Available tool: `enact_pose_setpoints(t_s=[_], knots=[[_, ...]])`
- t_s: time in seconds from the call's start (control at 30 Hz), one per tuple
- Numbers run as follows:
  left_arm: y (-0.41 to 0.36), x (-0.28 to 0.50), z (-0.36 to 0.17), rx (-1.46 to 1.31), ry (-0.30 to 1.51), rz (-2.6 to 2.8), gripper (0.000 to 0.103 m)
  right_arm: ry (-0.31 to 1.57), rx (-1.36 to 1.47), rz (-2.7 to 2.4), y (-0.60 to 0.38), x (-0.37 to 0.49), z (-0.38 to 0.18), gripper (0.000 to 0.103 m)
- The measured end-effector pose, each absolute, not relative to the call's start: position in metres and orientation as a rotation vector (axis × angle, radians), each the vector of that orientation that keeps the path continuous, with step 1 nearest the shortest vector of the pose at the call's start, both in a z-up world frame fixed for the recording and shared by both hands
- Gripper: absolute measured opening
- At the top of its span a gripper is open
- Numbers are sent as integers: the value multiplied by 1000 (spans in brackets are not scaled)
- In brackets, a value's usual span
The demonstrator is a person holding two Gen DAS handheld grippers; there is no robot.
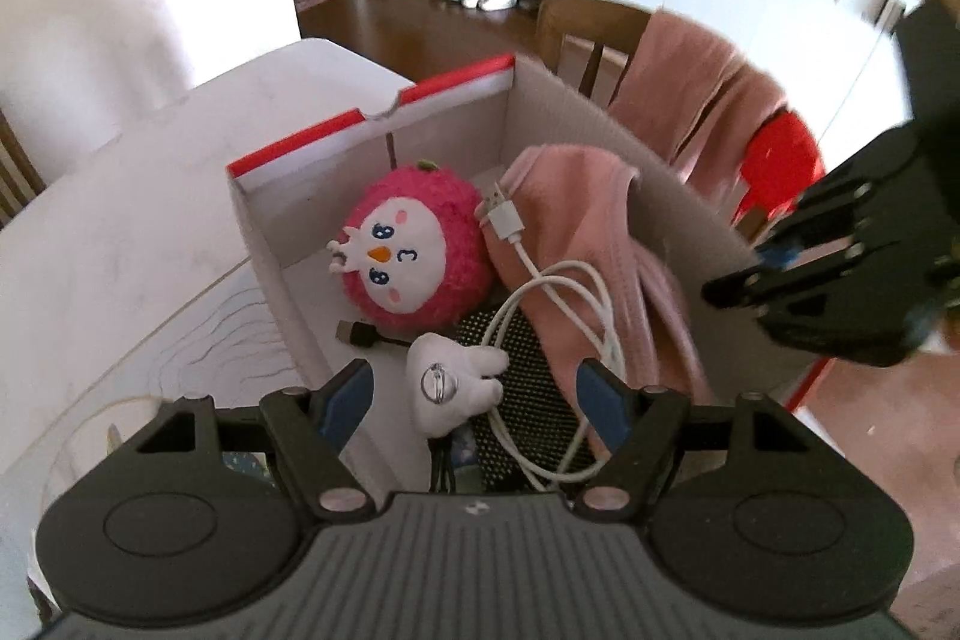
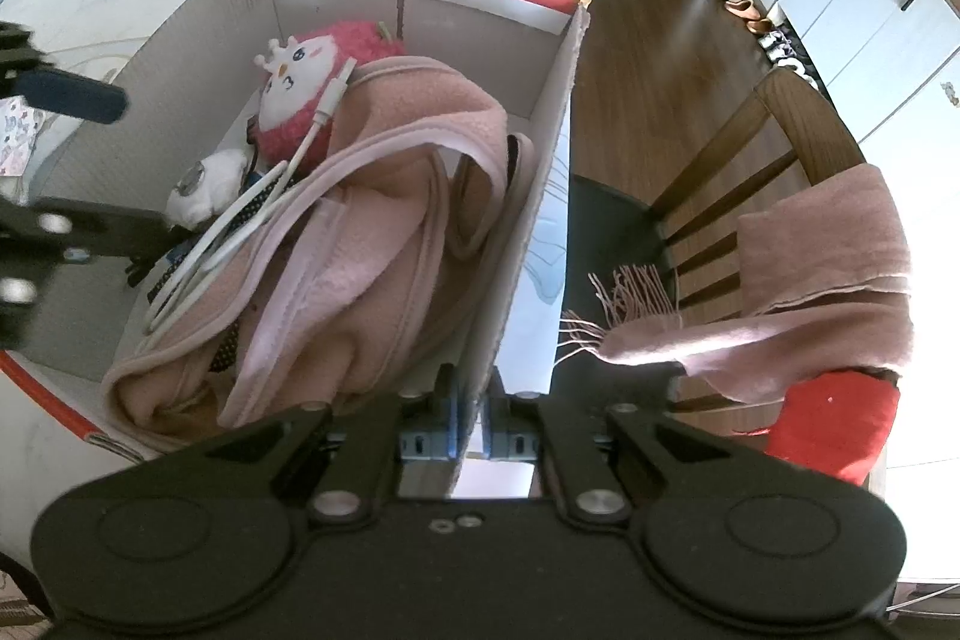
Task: Organize objects
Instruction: 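Move the left tool back to the pink pony-print face mask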
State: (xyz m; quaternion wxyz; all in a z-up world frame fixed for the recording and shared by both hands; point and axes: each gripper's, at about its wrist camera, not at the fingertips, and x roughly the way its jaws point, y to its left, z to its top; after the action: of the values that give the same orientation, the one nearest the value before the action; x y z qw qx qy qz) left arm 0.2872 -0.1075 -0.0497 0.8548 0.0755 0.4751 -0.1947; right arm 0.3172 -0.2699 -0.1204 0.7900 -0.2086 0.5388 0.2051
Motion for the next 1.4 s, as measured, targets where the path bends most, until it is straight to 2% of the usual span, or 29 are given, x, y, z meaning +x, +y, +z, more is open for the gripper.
enact_pose_setpoints(t_s=[0.17,0.3,0.67,0.83,0.93,1.4], knots=[[-81,275,-33,98,953,-363,75,1164,-451,441,-270,316,-119,8],[-46,263,-23,45,923,-286,81,1170,-447,441,-270,318,-119,8],[58,247,-35,-42,924,-62,83,1179,-450,424,-268,320,-120,10],[96,245,-50,-46,935,-6,97,1182,-456,419,-266,319,-120,12],[112,245,-62,-24,949,16,101,1183,-464,414,-265,319,-121,12],[160,271,-124,90,1072,31,101,1198,-489,363,-259,319,-124,15]])
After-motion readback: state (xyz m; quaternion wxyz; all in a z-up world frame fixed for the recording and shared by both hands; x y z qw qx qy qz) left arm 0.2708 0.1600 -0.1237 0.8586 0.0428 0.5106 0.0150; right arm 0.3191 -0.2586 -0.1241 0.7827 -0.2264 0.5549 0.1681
